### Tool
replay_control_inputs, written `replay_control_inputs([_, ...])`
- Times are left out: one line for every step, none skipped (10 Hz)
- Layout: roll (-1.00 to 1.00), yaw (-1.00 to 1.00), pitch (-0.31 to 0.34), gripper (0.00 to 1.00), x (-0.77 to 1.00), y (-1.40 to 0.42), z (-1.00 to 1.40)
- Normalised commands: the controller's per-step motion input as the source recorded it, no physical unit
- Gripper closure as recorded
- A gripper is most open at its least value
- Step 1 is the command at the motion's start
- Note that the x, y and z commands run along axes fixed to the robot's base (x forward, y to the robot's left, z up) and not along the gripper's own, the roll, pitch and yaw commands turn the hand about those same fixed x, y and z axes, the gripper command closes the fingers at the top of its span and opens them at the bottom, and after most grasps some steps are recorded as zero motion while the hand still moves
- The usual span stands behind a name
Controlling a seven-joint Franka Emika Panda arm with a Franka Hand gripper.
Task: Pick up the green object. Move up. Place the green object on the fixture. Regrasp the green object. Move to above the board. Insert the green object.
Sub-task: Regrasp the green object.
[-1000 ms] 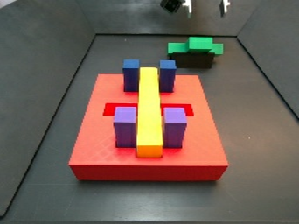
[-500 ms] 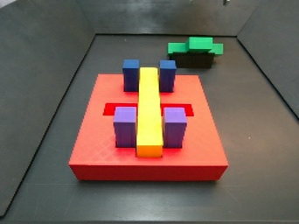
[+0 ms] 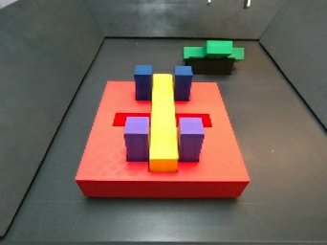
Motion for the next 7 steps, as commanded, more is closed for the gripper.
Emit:
replay_control_inputs([1.00, 0.09, 0.089, 0.00, 0.00, -0.07, 0.00])
replay_control_inputs([1.00, 0.10, 0.083, 0.00, 0.00, -0.08, 0.00])
replay_control_inputs([1.00, 0.10, 0.089, 0.00, 0.00, -0.07, 0.00])
replay_control_inputs([1.00, 0.10, 0.080, 0.00, 0.00, -0.09, 0.00])
replay_control_inputs([1.00, 0.11, 0.071, 0.00, 0.00, -0.09, 0.00])
replay_control_inputs([1.00, 0.11, 0.066, 0.00, 0.00, -0.11, 0.00])
replay_control_inputs([1.00, 0.12, 0.051, 0.00, 0.00, -0.11, 0.00])
